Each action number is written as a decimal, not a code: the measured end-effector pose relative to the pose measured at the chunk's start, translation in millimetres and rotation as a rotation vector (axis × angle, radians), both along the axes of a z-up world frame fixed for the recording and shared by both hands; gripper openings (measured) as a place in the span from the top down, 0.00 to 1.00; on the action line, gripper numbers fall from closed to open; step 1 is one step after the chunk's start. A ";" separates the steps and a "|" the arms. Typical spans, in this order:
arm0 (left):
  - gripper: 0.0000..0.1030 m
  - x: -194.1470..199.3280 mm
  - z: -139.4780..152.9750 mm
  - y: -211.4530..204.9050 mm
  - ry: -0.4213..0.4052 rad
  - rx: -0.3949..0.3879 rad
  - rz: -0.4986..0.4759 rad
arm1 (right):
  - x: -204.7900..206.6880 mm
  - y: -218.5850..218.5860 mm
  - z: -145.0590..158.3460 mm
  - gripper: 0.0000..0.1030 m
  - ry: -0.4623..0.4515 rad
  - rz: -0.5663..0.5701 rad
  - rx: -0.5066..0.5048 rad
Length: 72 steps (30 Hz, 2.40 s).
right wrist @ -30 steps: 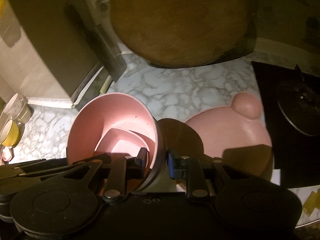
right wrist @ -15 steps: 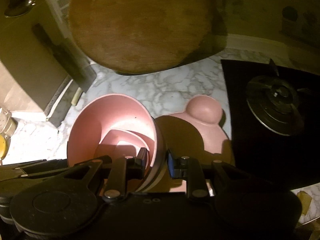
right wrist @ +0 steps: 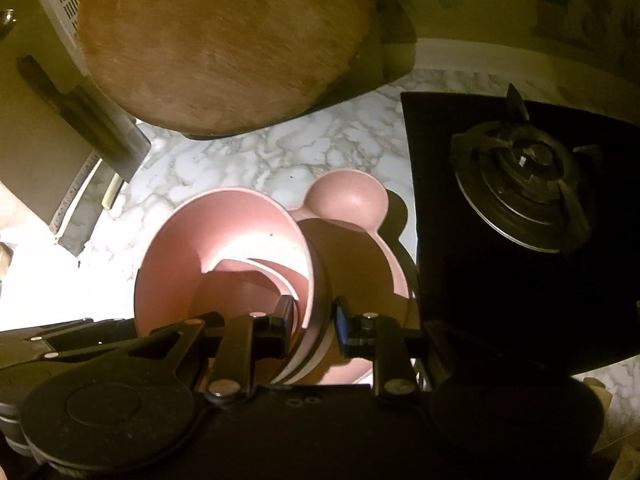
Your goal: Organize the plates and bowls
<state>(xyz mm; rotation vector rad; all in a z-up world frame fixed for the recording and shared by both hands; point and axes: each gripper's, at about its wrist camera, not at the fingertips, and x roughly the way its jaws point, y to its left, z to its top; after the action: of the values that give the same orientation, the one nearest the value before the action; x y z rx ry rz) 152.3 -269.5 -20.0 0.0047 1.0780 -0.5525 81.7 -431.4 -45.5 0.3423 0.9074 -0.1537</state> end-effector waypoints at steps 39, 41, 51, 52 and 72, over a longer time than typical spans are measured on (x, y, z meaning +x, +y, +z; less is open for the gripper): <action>0.54 4.2 -13.5 5.1 -0.056 0.007 -0.033 | 3.4 -8.7 -15.0 0.70 0.011 0.010 0.018; 0.48 2.2 -11.3 8.9 -0.062 -0.004 -0.036 | -1.2 -6.7 -11.3 0.66 -0.005 0.012 0.011; 0.42 -19.0 5.3 33.6 -0.137 -0.033 -0.062 | -31.4 3.6 10.9 0.44 -0.098 0.027 -0.002; 0.42 -21.3 7.6 36.0 -0.145 -0.035 -0.065 | -35.4 4.6 13.1 0.41 -0.111 0.029 -0.001; 0.22 -85.1 38.8 100.2 -0.339 -0.070 -0.050 | -117.6 48.6 41.9 0.05 -0.409 0.126 -0.124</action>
<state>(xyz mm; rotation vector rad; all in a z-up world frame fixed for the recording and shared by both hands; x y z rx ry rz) 67.2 -169.3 18.8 0.0624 0.7291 -0.6099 -35.9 -382.8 -3.5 0.1899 0.5101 -0.0215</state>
